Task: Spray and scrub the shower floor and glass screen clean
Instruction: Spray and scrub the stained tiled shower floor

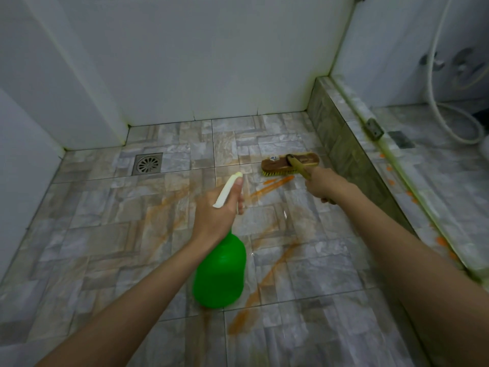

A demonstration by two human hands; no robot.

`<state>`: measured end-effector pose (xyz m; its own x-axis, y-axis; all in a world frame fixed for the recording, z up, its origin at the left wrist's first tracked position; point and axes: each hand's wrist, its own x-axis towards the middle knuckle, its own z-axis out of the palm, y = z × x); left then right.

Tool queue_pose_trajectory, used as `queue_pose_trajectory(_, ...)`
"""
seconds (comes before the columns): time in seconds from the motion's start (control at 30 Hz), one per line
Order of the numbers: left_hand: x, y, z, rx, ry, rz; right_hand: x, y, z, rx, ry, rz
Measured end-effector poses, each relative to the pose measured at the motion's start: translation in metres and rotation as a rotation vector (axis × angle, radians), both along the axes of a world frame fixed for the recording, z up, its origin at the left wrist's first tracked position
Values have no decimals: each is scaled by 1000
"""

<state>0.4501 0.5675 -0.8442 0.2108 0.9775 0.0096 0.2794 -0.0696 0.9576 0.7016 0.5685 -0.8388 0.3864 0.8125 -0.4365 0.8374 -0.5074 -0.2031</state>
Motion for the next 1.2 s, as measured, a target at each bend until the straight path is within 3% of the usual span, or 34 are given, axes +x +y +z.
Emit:
queue_pose_trajectory(0.17,8,9,-8,-149,209,-71,-1,-2,3,3,-16,1)
queue_pose_trajectory(0.43,15,19,-31,-300,220,-14,0,-2,-2,11,-13,7)
queue_pose_trajectory(0.83,37,19,-34,-272,304,-135,4,-5,-2,23,-6,26)
queue_pose_trajectory(1.2,40,20,-34,-285,292,-66,5,-6,-2,19,-5,-4)
